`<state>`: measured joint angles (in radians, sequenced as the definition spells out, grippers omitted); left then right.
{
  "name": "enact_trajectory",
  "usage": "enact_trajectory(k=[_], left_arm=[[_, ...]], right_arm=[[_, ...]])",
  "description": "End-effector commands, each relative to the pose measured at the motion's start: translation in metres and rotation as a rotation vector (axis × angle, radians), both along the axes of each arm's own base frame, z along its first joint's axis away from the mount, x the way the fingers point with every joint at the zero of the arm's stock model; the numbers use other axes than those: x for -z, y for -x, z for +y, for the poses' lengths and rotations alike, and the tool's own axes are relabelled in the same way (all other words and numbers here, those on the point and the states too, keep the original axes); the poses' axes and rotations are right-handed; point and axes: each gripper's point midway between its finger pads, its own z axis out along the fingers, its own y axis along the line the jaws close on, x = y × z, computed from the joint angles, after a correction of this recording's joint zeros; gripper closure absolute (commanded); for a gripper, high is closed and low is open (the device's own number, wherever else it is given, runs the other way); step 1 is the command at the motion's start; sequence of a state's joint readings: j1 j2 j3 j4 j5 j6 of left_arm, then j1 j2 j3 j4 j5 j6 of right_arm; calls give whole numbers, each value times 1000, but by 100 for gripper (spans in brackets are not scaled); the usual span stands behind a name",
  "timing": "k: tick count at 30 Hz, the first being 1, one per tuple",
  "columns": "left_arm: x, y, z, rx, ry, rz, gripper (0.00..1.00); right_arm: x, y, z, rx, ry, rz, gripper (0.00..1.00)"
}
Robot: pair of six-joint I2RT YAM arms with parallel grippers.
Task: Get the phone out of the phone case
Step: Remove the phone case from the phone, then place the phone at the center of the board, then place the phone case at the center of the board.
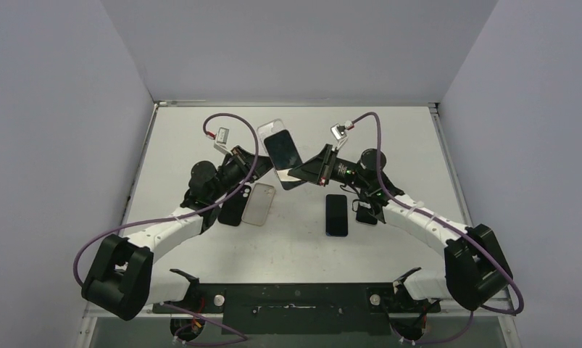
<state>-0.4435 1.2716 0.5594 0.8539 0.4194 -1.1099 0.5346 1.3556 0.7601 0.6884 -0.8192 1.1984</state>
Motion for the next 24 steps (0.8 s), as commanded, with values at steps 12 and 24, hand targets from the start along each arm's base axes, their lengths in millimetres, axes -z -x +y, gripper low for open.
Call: enact_trajectory(k=[12,24], left_arm=[[84,-28,46,-98,-592,147,100],[145,33,27,208,-652,306,100]], right_arm=[[109,1,-36,313,332,89,100],[210,10,-55,457,389,271,100]])
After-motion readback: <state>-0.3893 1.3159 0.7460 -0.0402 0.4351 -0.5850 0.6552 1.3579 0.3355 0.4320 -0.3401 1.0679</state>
